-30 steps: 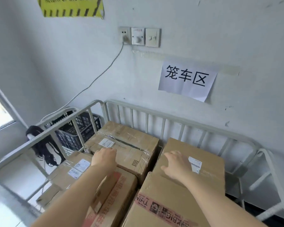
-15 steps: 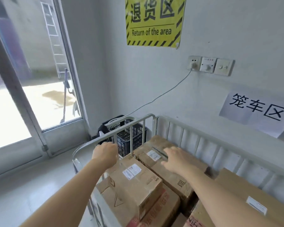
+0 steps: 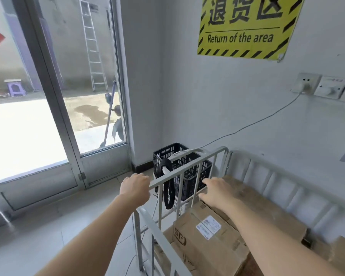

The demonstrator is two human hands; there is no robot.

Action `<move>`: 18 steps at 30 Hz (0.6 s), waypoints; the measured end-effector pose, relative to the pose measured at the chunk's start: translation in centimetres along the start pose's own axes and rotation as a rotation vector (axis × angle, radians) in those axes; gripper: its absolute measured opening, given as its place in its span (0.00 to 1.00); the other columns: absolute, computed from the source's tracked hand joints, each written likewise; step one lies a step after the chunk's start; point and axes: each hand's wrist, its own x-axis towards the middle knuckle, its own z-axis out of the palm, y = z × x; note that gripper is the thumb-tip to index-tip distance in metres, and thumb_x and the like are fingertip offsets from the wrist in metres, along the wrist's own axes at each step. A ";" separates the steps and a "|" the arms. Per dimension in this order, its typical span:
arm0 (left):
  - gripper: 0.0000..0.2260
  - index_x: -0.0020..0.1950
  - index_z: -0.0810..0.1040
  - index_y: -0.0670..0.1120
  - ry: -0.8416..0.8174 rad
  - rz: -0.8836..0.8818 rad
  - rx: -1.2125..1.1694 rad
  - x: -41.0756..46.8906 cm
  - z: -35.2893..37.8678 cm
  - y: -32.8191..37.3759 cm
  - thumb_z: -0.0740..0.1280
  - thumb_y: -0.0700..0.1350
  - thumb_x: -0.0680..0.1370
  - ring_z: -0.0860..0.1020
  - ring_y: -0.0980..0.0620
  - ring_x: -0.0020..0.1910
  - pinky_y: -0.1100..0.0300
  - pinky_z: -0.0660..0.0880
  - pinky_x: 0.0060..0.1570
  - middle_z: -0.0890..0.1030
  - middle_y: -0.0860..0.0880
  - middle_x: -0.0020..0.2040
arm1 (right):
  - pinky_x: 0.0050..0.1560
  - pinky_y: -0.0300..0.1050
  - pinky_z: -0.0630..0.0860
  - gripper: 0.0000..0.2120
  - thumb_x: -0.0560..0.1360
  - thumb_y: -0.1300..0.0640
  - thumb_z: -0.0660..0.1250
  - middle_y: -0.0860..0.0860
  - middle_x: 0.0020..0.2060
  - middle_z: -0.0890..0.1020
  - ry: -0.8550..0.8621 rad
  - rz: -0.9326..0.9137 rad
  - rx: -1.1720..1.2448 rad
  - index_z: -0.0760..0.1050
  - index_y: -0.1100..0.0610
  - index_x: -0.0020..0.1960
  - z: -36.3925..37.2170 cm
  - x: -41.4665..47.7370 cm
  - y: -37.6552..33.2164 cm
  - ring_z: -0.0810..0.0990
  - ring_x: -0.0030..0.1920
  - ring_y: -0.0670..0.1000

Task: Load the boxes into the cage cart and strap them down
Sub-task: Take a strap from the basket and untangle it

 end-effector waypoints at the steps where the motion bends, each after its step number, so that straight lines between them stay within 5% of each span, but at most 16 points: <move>1: 0.10 0.57 0.76 0.47 -0.012 -0.007 -0.004 0.6 0.4 -0.7 0.66 0.47 0.77 0.74 0.48 0.60 0.54 0.69 0.57 0.78 0.49 0.57 | 0.57 0.51 0.75 0.23 0.77 0.43 0.63 0.51 0.60 0.76 -0.010 -0.005 0.003 0.70 0.52 0.69 0.2 1.0 -0.8 0.73 0.63 0.54; 10: 0.10 0.56 0.76 0.45 -0.093 -0.036 -0.041 9.5 4.8 -5.8 0.66 0.46 0.77 0.74 0.47 0.60 0.54 0.69 0.58 0.78 0.48 0.57 | 0.63 0.52 0.73 0.24 0.78 0.44 0.62 0.53 0.65 0.74 -0.065 -0.010 0.005 0.69 0.54 0.70 2.5 12.6 -5.1 0.70 0.67 0.55; 18: 0.10 0.55 0.75 0.44 -0.210 -0.018 -0.087 18.8 9.8 -7.4 0.66 0.47 0.77 0.74 0.46 0.59 0.54 0.71 0.55 0.77 0.47 0.55 | 0.56 0.49 0.73 0.18 0.78 0.45 0.62 0.52 0.58 0.77 -0.142 -0.003 0.017 0.72 0.53 0.64 5.4 22.5 -6.5 0.73 0.63 0.55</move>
